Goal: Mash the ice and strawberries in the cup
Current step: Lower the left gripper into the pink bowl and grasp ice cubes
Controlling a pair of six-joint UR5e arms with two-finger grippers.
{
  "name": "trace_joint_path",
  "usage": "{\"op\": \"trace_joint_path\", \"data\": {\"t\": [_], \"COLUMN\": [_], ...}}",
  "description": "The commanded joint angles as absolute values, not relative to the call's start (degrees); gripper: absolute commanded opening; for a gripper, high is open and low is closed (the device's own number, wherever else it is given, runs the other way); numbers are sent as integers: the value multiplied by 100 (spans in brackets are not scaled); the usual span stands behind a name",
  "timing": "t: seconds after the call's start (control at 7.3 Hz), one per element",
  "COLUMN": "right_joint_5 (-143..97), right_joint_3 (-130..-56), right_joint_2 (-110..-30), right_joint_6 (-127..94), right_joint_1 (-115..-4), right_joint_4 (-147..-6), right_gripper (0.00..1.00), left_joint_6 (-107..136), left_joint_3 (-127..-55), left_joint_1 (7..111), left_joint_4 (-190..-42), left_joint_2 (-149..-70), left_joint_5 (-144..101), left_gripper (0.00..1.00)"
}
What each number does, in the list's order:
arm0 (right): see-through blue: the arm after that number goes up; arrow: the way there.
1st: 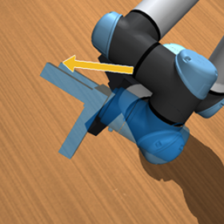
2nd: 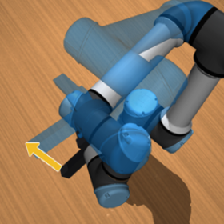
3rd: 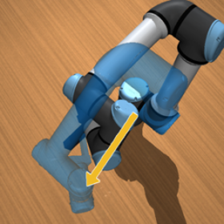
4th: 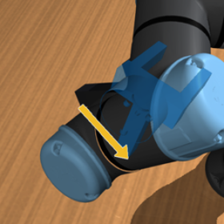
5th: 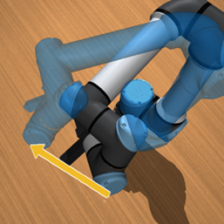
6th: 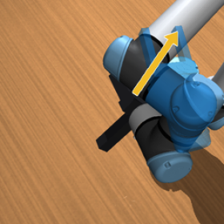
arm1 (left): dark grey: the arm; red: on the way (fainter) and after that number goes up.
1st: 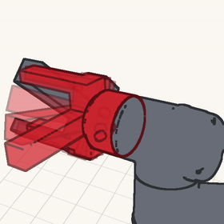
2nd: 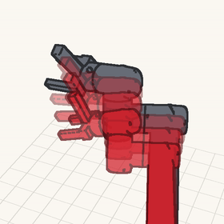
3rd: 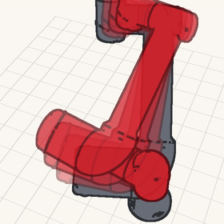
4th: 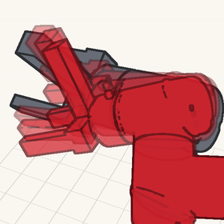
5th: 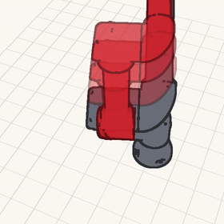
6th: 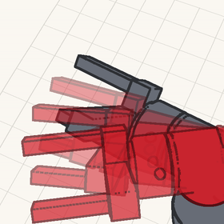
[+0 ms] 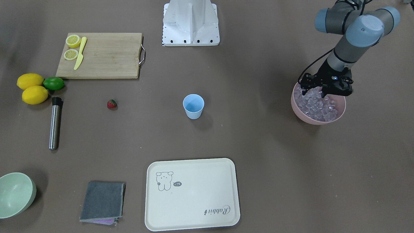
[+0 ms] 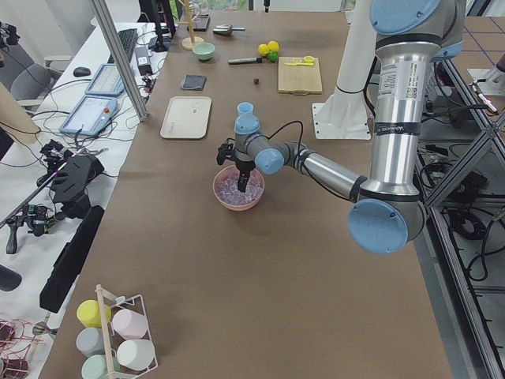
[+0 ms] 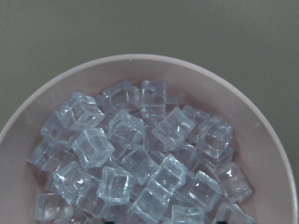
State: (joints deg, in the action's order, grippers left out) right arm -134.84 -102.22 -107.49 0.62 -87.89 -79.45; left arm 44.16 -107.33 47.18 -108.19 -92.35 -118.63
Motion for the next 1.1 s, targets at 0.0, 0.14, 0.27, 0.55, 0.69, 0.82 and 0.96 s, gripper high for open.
{"op": "trace_joint_path", "data": {"t": [0.0, 0.14, 0.27, 0.55, 0.69, 0.82, 0.96], "right_joint_5": [-13491, -13500, -13544, -13675, -13702, -13711, -13720], "right_joint_3": [-10222, -10222, -10222, -10222, -10222, -10222, -10230], "right_joint_2": [-10749, -10749, -10749, -10758, -10758, -10758, -10758], "right_joint_6": [62, 62, 62, 62, 53, 53, 53], "right_joint_1": [-8789, -8789, -8789, -8798, -8798, -8789, -8798], "right_joint_4": [-7945, -7945, -7954, -7945, -7954, -7954, -7954], "right_gripper": [100, 100, 100, 100, 100, 100, 100], "left_joint_6": [4421, 4430, 4430, 4430, 4447, 4430, 4369], "left_joint_3": [-10714, -10723, -10723, -10723, -10740, -10749, -10758], "left_joint_1": [4693, 4685, 4685, 4641, 4632, 4632, 4658], "left_joint_4": [-10819, -10819, -10819, -10819, -10819, -10802, -10793], "left_joint_2": [-9229, -9229, -9220, -9220, -9211, -9202, -9150], "left_joint_5": [-11856, -11856, -11848, -11822, -11743, -11742, -11768], "left_gripper": [78, 78, 77, 69, 56, 1, 0]}}
